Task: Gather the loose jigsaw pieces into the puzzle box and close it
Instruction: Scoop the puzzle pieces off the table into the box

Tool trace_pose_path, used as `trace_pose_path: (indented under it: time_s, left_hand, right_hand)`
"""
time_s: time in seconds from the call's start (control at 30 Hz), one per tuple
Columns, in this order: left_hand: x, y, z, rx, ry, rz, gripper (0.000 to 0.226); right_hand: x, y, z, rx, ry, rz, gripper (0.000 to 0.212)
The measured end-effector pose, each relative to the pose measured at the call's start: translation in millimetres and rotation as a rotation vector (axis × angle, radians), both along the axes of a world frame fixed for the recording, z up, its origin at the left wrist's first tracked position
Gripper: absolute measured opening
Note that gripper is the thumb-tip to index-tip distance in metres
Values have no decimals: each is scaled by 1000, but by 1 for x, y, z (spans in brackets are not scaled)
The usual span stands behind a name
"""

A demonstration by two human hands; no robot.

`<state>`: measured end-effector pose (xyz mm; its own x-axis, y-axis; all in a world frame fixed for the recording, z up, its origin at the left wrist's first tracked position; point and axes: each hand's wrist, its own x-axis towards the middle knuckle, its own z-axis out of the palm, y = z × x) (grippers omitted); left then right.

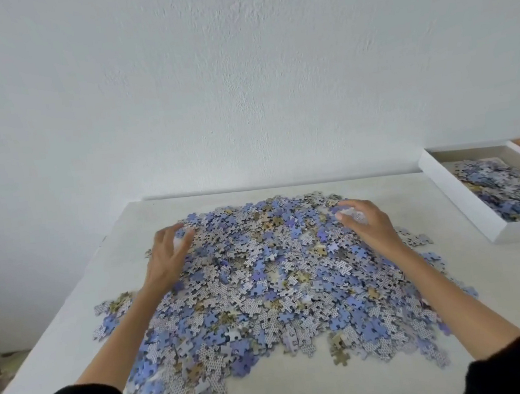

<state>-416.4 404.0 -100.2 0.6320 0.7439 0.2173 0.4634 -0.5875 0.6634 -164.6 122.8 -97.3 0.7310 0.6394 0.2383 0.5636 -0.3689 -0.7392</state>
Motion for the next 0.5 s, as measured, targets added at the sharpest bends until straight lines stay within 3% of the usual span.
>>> trace_pose_path:
  time_s: [0.07,0.17,0.3,0.4,0.5]
  left_hand:
    - [-2,20,-3,13,27,63,79]
    - [-5,42,-10,-86,97,86,79]
    - [7,27,-15,-29,144,-35,55]
    - [12,11,-15,-45,116,-180,57]
    - [8,16,-10,-119,-16,-149,79]
  right_hand:
    - [14,-8,3,8,-9,-54,37]
    - [30,-16,-1,-113,125,-98,47]
    - [17,-12,-11,-248,126,32,55]
    - [5,-1,-7,-93,171,95,48]
    - [14,10,-1,104,93,-24,35]
